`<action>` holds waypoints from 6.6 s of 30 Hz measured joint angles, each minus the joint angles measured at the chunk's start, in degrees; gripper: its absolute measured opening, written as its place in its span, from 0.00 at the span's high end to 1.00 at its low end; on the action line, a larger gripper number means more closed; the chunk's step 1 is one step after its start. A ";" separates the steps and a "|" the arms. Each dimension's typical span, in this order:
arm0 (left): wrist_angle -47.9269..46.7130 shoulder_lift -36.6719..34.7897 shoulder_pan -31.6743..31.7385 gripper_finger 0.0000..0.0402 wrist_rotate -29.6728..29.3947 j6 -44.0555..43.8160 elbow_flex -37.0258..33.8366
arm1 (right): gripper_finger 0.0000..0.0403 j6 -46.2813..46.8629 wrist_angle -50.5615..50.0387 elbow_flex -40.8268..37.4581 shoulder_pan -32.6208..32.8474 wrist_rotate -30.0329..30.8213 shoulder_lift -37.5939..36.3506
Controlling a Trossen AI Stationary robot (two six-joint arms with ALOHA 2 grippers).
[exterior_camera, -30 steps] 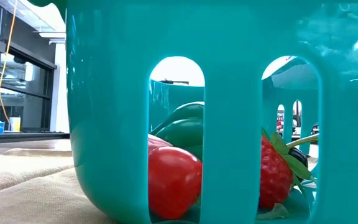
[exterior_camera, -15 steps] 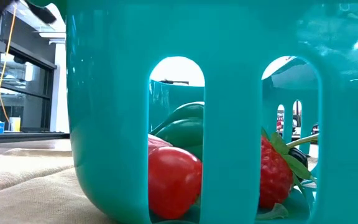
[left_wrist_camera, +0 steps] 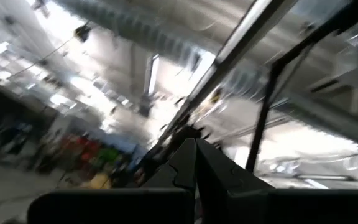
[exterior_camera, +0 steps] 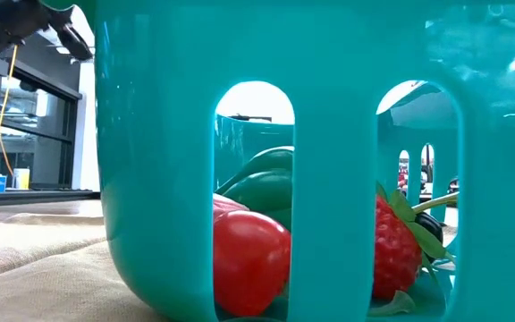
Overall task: Pick and placing Produce into tupperware
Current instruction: Put the green cabbage into the blue bin, then return to Home Position
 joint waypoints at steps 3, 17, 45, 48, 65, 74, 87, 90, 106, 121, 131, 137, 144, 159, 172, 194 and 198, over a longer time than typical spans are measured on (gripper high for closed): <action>-4.56 0.00 1.24 1.00 -0.06 -0.75 0.00 | 0.46 -0.91 -2.01 2.17 0.02 0.33 0.87; -17.67 0.04 1.08 1.00 -3.09 6.09 0.02 | 0.46 3.91 -6.42 2.96 4.31 5.06 3.90; -35.44 0.04 1.05 1.00 -3.59 16.26 4.18 | 0.46 2.03 -46.33 32.22 8.28 2.47 25.41; -37.67 0.04 1.05 1.00 -3.48 17.05 5.16 | 0.46 3.22 -47.09 32.22 8.76 0.33 27.45; -44.90 0.04 1.05 1.00 -4.35 17.55 5.33 | 0.46 5.81 -52.05 32.22 12.00 -2.64 35.03; -46.79 0.04 1.05 1.00 -3.92 18.09 5.33 | 0.46 2.24 -50.57 32.22 12.86 -4.37 39.26; -50.61 0.04 1.05 1.00 -3.73 18.02 5.33 | 0.46 -1.38 -49.44 32.22 14.64 -2.62 43.39; -52.08 0.04 1.05 1.00 -3.73 17.92 5.33 | 0.46 -3.84 -49.09 32.22 14.64 -2.17 44.20; -58.26 0.04 1.05 1.00 -3.75 17.94 5.31 | 0.46 -10.21 -44.63 32.22 16.77 -0.78 47.78; -58.22 0.04 1.05 1.00 -3.75 18.05 5.31 | 0.40 -11.28 -43.17 32.22 17.23 -0.59 47.78; -58.20 0.04 1.05 1.00 -3.75 18.05 5.31 | 0.33 -10.07 -42.51 32.22 17.22 -1.25 47.78; -58.20 0.04 1.05 1.00 -3.75 18.03 5.31 | 0.33 -6.95 -38.10 32.22 17.25 -1.51 47.78; -58.20 0.04 0.95 1.00 -3.75 18.03 5.31 | 0.33 -3.91 -25.98 32.68 15.89 -2.51 47.67; -57.99 -0.07 -13.98 1.00 -7.20 18.08 5.29 | 0.33 -22.42 -28.28 65.94 7.95 1.18 47.45; -57.97 -0.07 -22.54 1.00 -7.21 18.08 5.29 | 0.33 -30.12 -33.38 62.19 5.10 5.55 31.25; -58.08 -0.07 -26.33 1.00 -7.20 18.08 5.29 | 0.33 -23.57 22.32 -3.39 7.80 17.18 1.34; -58.09 -0.07 -26.33 1.00 -7.20 18.08 5.29 | 0.33 -22.16 23.62 -7.71 3.36 13.14 0.37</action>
